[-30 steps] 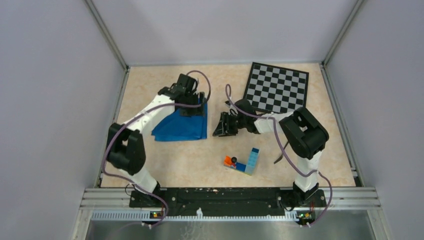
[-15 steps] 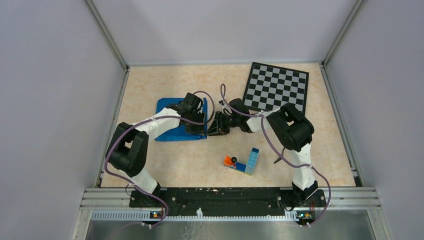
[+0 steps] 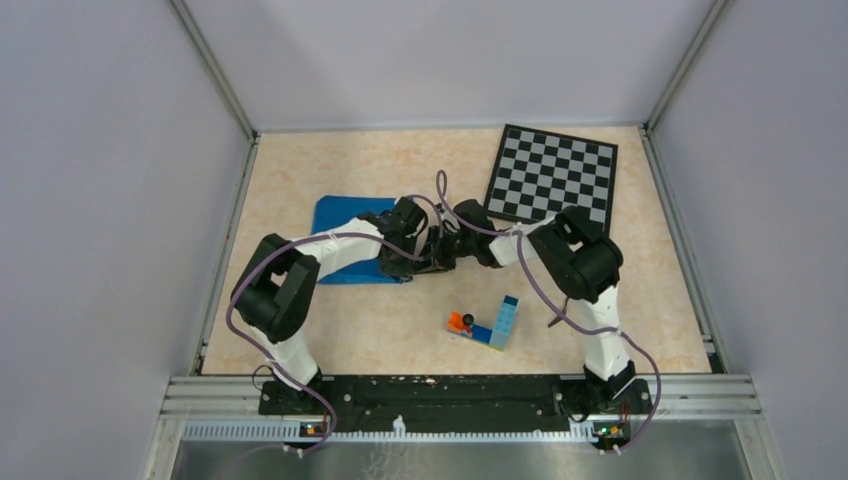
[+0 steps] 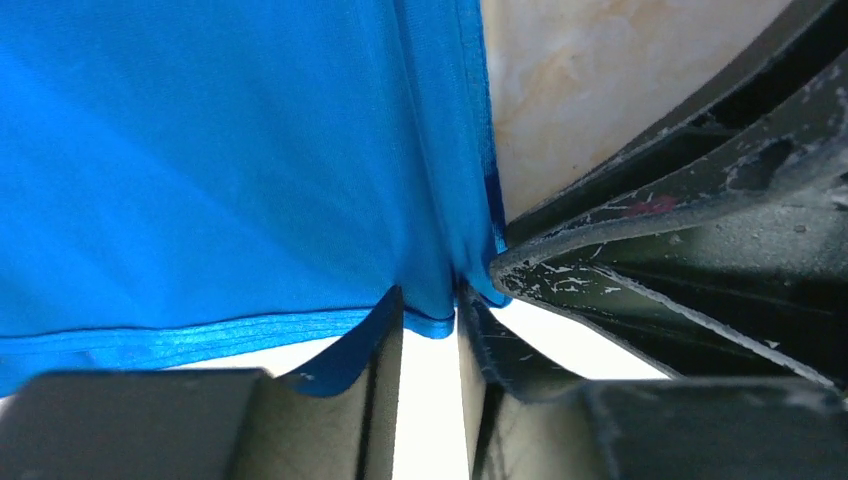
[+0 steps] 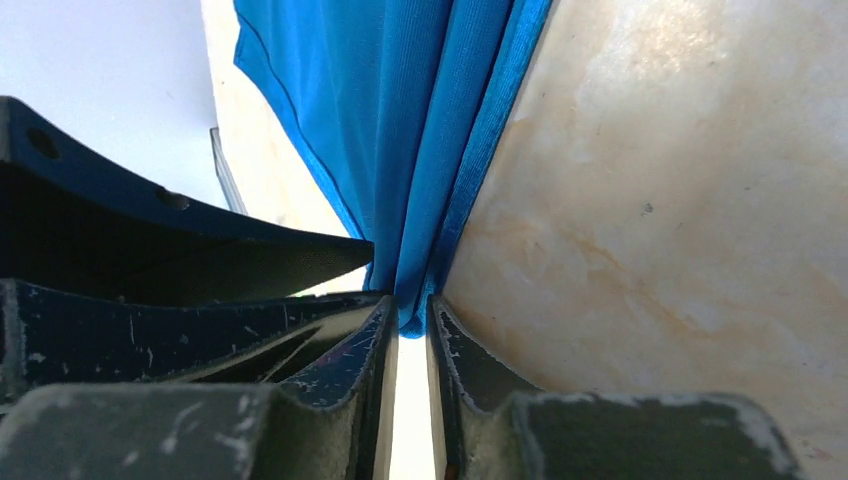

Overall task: Fold the napkin into a case and place the utensils inside
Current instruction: Smooth out the lower triangle-folded napkin at the center of the board.

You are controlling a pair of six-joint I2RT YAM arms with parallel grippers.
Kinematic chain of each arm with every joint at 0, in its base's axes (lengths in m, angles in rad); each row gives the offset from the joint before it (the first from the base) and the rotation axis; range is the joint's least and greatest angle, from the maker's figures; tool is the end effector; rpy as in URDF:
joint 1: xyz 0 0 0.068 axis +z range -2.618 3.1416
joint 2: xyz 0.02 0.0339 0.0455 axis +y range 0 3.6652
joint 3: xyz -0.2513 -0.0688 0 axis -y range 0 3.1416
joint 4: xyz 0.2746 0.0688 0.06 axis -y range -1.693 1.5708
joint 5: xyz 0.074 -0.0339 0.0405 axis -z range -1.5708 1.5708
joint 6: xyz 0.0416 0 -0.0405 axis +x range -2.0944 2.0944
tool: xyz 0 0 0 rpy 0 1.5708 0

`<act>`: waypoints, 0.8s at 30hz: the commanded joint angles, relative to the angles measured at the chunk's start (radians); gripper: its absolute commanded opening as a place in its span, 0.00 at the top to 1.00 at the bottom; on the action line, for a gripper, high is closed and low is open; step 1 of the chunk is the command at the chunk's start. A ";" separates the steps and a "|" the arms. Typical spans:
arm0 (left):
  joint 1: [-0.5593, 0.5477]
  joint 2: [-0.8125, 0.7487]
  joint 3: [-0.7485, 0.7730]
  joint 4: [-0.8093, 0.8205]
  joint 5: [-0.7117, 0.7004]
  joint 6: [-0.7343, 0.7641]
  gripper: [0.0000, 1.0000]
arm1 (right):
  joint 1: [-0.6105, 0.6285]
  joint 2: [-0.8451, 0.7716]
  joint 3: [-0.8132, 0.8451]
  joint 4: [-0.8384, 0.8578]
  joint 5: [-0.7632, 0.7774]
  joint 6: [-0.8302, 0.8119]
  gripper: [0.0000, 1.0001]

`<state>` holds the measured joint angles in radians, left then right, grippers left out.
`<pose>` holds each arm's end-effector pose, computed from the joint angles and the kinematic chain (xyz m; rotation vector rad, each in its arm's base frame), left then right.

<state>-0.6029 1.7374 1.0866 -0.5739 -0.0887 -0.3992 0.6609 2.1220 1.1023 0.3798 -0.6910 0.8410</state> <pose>0.2950 -0.1986 0.1341 0.2624 2.7810 -0.1258 0.3244 0.2858 0.0617 -0.2237 2.5126 1.5039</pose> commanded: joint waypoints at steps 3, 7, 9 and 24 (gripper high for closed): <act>-0.034 0.044 0.066 -0.026 -0.071 -0.023 0.82 | 0.013 0.033 0.013 0.000 0.020 -0.016 0.90; -0.044 0.037 0.088 -0.047 -0.081 -0.027 0.93 | 0.018 0.041 0.015 0.005 0.020 -0.016 0.96; -0.044 0.029 0.102 -0.062 -0.082 -0.026 0.95 | 0.019 0.044 0.015 0.009 0.018 -0.014 0.97; -0.066 0.054 0.136 -0.070 -0.029 -0.047 0.99 | 0.021 0.040 0.003 0.031 0.019 -0.001 1.00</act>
<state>-0.6540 1.7779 1.1828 -0.6460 -0.1394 -0.4248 0.6678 2.1368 1.1019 0.3977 -0.6907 0.8429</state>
